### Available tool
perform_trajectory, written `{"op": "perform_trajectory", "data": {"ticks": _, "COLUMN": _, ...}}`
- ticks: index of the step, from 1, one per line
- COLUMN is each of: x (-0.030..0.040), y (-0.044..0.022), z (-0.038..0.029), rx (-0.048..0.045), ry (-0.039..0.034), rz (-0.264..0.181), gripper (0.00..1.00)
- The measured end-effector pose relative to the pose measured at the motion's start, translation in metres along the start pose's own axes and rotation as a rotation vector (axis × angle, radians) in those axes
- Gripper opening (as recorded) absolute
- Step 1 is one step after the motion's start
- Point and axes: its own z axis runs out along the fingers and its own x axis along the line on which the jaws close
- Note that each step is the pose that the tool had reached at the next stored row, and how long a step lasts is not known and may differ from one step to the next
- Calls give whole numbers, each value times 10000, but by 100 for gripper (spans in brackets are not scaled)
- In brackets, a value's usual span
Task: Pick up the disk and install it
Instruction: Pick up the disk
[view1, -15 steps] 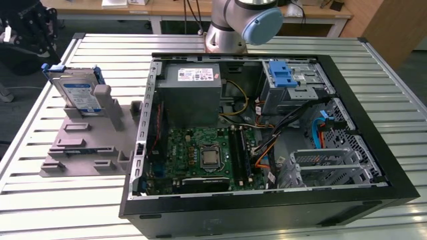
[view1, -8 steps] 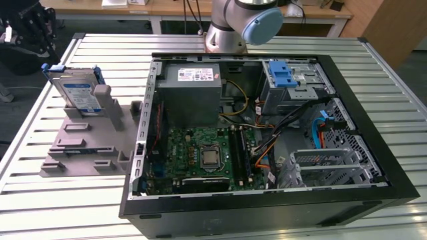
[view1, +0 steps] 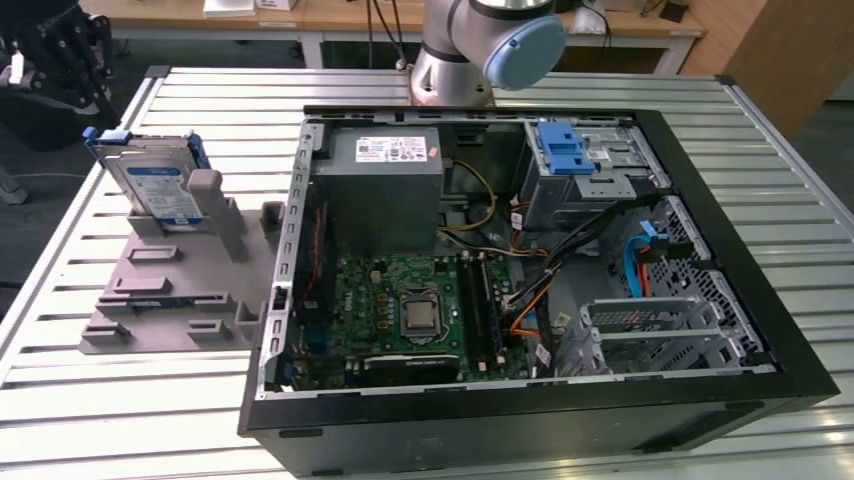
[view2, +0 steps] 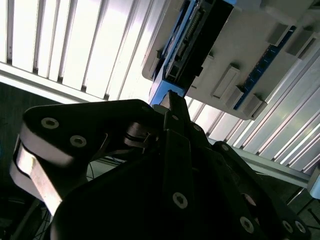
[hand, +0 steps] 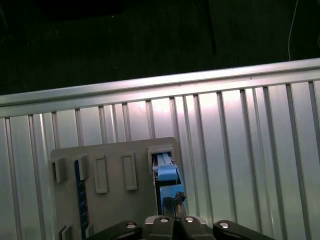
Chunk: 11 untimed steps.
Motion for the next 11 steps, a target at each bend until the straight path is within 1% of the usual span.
{"op": "perform_trajectory", "data": {"ticks": 1, "x": 0, "y": 0, "z": 1, "rx": 1, "ry": 6, "rz": 0, "gripper": 11}}
{"op": "perform_trajectory", "data": {"ticks": 2, "x": 0, "y": 0, "z": 2, "rx": 3, "ry": 15, "rz": 0, "gripper": 17}}
{"op": "perform_trajectory", "data": {"ticks": 3, "x": 0, "y": 0, "z": 3, "rx": 4, "ry": 22, "rz": 0, "gripper": 17}}
{"op": "perform_trajectory", "data": {"ticks": 5, "x": 0, "y": 0, "z": 8, "rx": 6, "ry": 34, "rz": 1, "gripper": 29}}
{"op": "perform_trajectory", "data": {"ticks": 6, "x": 0, "y": 0, "z": 11, "rx": 7, "ry": 40, "rz": 1, "gripper": 29}}
{"op": "perform_trajectory", "data": {"ticks": 7, "x": 0, "y": 0, "z": 16, "rx": 9, "ry": 49, "rz": 0, "gripper": 35}}
{"op": "perform_trajectory", "data": {"ticks": 8, "x": 0, "y": 1, "z": 23, "rx": 11, "ry": 66, "rz": 2, "gripper": 41}}
{"op": "perform_trajectory", "data": {"ticks": 9, "x": 0, "y": 1, "z": 32, "rx": 13, "ry": 86, "rz": 1, "gripper": 41}}
{"op": "perform_trajectory", "data": {"ticks": 11, "x": 0, "y": 1, "z": 59, "rx": 18, "ry": 124, "rz": 0, "gripper": 53}}
